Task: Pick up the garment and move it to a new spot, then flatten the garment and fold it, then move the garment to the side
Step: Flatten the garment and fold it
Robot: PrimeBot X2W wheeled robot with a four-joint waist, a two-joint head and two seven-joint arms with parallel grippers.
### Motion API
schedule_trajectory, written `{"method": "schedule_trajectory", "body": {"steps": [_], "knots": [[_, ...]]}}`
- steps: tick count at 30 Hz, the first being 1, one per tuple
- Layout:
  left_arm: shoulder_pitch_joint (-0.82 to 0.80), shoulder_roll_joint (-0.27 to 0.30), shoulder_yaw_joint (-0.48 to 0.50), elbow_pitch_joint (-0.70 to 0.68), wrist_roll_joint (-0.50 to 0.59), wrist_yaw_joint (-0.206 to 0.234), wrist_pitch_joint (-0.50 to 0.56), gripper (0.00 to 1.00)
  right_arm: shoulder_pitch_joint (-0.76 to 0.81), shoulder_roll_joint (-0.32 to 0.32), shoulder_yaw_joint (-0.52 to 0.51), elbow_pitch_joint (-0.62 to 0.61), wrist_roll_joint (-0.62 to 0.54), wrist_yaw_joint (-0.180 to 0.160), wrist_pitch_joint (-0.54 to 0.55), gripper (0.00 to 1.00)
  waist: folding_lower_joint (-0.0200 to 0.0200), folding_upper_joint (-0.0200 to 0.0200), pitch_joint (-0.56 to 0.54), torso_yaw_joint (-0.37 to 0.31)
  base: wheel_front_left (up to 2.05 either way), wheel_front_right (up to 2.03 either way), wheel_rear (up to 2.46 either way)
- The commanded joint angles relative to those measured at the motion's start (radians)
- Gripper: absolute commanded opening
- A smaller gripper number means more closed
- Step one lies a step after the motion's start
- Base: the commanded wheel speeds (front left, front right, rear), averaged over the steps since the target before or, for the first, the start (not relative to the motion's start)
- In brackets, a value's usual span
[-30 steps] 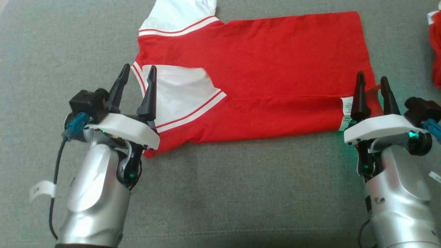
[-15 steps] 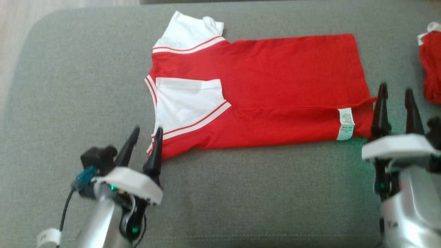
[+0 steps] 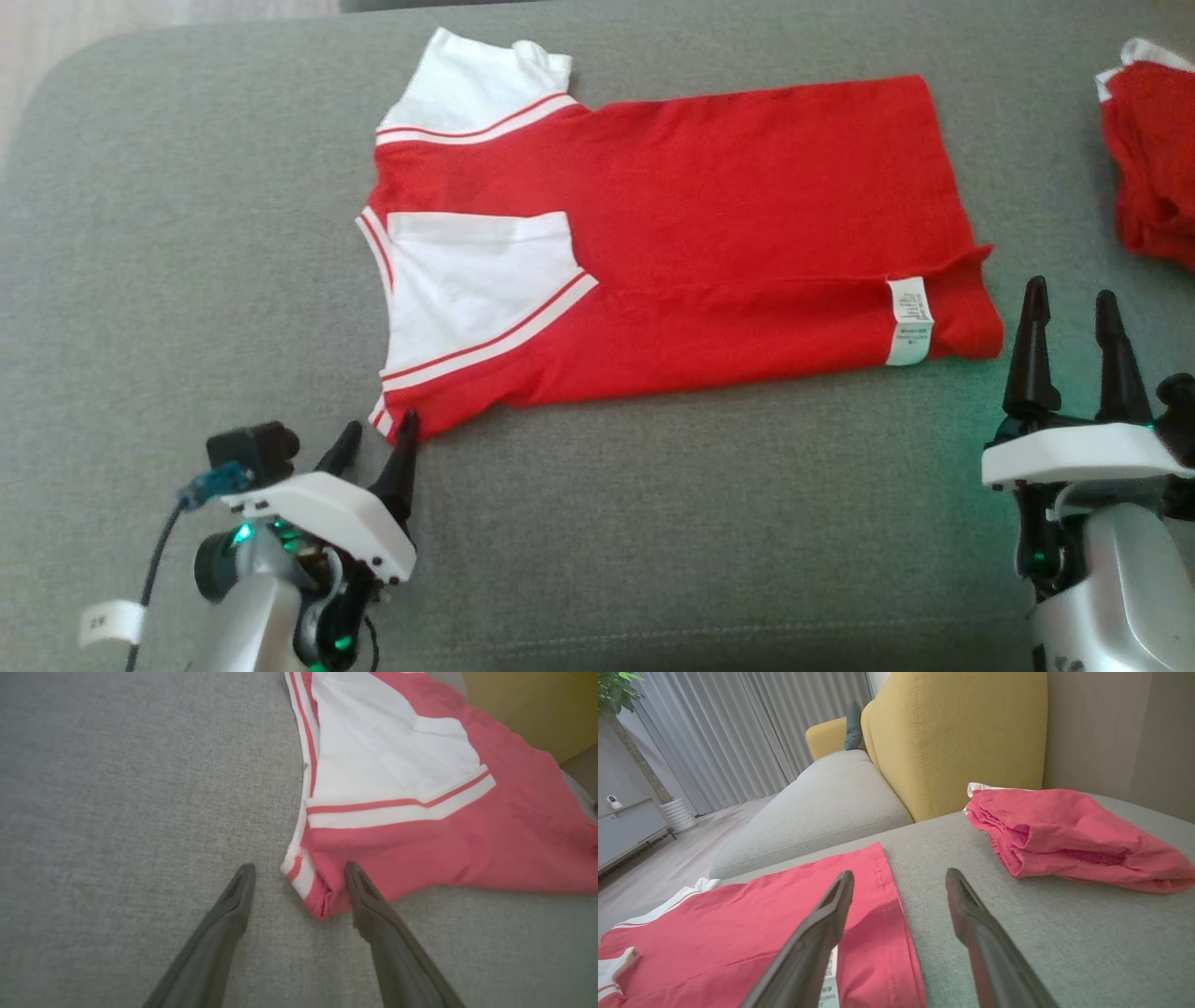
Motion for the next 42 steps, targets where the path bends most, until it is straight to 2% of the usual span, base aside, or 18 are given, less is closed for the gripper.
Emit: {"method": "schedule_trajectory", "body": {"steps": [1, 6, 7, 8, 9, 10, 15, 23, 24, 25, 28, 33, 42], "knots": [[-0.035, 0.016, 0.041, -0.019, -0.007, 0.010, 0.007, 1.00, -0.006, -0.005, 0.026, -0.035, 0.007, 0.007, -0.011, 1.00, 0.0000, 0.0000, 0.008, -0.009, 0.00, 0.00, 0.00], [-0.035, 0.019, 0.039, 0.015, -0.027, 0.015, 0.062, 1.00, -0.006, -0.005, 0.023, -0.028, 0.000, 0.007, -0.007, 1.00, 0.0000, 0.0000, 0.018, -0.026, 0.00, 0.00, 0.00], [-0.035, 0.019, 0.039, 0.016, -0.030, 0.014, 0.063, 0.84, -0.005, -0.005, 0.022, -0.022, -0.001, 0.007, 0.000, 1.00, 0.0000, 0.0000, 0.020, -0.028, 0.00, 0.00, 0.00], [-0.035, 0.018, 0.038, 0.016, -0.032, 0.012, 0.063, 0.39, -0.005, -0.005, 0.021, -0.012, -0.003, 0.007, 0.013, 1.00, 0.0000, 0.0000, 0.021, -0.029, 0.00, 0.00, 0.00], [-0.036, 0.018, 0.036, 0.014, -0.033, 0.010, 0.061, 0.14, -0.004, -0.005, 0.021, -0.001, -0.007, 0.007, 0.030, 1.00, 0.0000, 0.0000, 0.022, -0.030, 0.00, 0.00, 0.00], [-0.037, 0.017, 0.034, 0.010, -0.035, 0.007, 0.056, 0.00, -0.006, -0.005, 0.018, 0.009, -0.014, 0.007, 0.044, 1.00, 0.0000, 0.0000, 0.023, -0.030, 0.00, 0.00, 0.00], [-0.047, 0.016, 0.033, -0.042, -0.028, 0.002, -0.004, 0.00, -0.051, -0.005, -0.002, 0.090, -0.050, 0.007, 0.119, 1.00, 0.0000, 0.0000, 0.031, -0.013, 0.00, 0.00, 0.00], [-0.055, 0.010, 0.014, -0.106, -0.015, -0.001, -0.055, 0.00, -0.141, -0.005, 0.000, 0.268, -0.018, 0.007, 0.231, 1.00, 0.0000, 0.0000, 0.045, 0.031, 0.00, 0.00, 0.00], [-0.055, 0.009, 0.011, -0.110, -0.013, -0.002, -0.062, 0.00, -0.148, -0.005, 0.001, 0.287, -0.011, 0.007, 0.245, 0.80, 0.0000, 0.0000, 0.045, 0.034, 0.00, 0.00, 0.00], [-0.056, 0.008, 0.008, -0.114, -0.011, -0.003, -0.070, 0.00, -0.154, -0.005, 0.004, 0.300, 0.002, 0.007, 0.253, 0.55, 0.0000, 0.0000, 0.044, 0.037, 0.00, 0.00, 0.00], [-0.057, 0.010, 0.003, -0.124, -0.004, -0.005, -0.095, 0.00, -0.163, -0.005, 0.010, 0.317, 0.025, 0.007, 0.262, 0.00, 0.0000, 0.0000, 0.036, 0.040, 0.00, 0.00, 0.00], [-0.040, 0.027, 0.003, -0.159, 0.006, -0.005, -0.119, 0.00, -0.144, -0.005, -0.004, 0.262, 0.032, 0.007, 0.273, 0.00, 0.0000, 0.0000, 0.006, 0.035, 0.00, 0.00, 0.00], [0.093, 0.088, 0.002, -0.334, 0.018, 0.009, -0.090, 0.00, 0.011, -0.005, -0.028, -0.018, 0.020, 0.007, 0.417, 0.00, 0.0000, 0.0000, -0.032, 0.016, 0.00, 0.00, 0.00]]}}
